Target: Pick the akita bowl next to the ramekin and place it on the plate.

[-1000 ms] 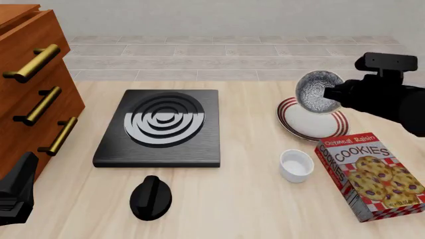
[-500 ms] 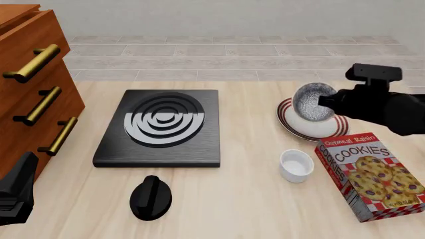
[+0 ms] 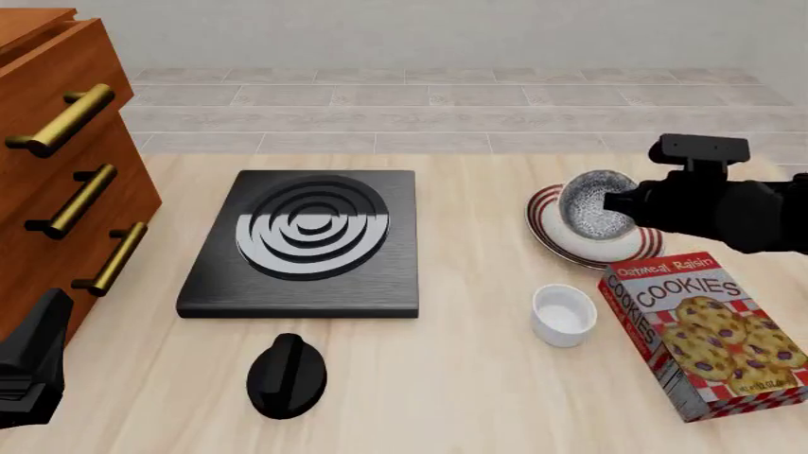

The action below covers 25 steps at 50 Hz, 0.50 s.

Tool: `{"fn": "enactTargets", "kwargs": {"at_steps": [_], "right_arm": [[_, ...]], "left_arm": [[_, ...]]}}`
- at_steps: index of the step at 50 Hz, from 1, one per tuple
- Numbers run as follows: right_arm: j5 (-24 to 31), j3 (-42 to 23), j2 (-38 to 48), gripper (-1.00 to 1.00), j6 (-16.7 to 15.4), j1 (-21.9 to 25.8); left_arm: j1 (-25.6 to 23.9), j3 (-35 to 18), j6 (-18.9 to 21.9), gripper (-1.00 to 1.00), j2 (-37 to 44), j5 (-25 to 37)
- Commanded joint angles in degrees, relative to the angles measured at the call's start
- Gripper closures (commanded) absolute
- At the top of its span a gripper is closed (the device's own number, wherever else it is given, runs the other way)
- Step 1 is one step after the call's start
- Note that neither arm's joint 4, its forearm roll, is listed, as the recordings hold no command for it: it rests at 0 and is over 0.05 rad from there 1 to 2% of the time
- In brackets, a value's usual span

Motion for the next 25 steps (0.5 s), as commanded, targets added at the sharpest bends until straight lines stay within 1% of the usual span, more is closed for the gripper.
{"fn": "enactTargets", "kwargs": {"at_steps": [1,15,20,25], "right_arm": [[-0.69,-1.35,2.88,1.00,-1.67,-0.86],[-1.80,-2.31,5.72,1.00,-3.02,-1.58],[-1.93,-3.86,7.29,1.00,-3.75,-2.34],[-1.95,-4.45,7.87,1.00,-3.80,-1.94]], "left_arm": [[0.00,0.00,0.00,-1.00,-0.01,0.00],[0.01,0.00,0.00,-1.00,-0.01,0.00],[-0.01,0.00,0.00,-1.00,0.01,0.00],[0.00,0.00,-0.01,-1.00,0.00,0.00]]}}
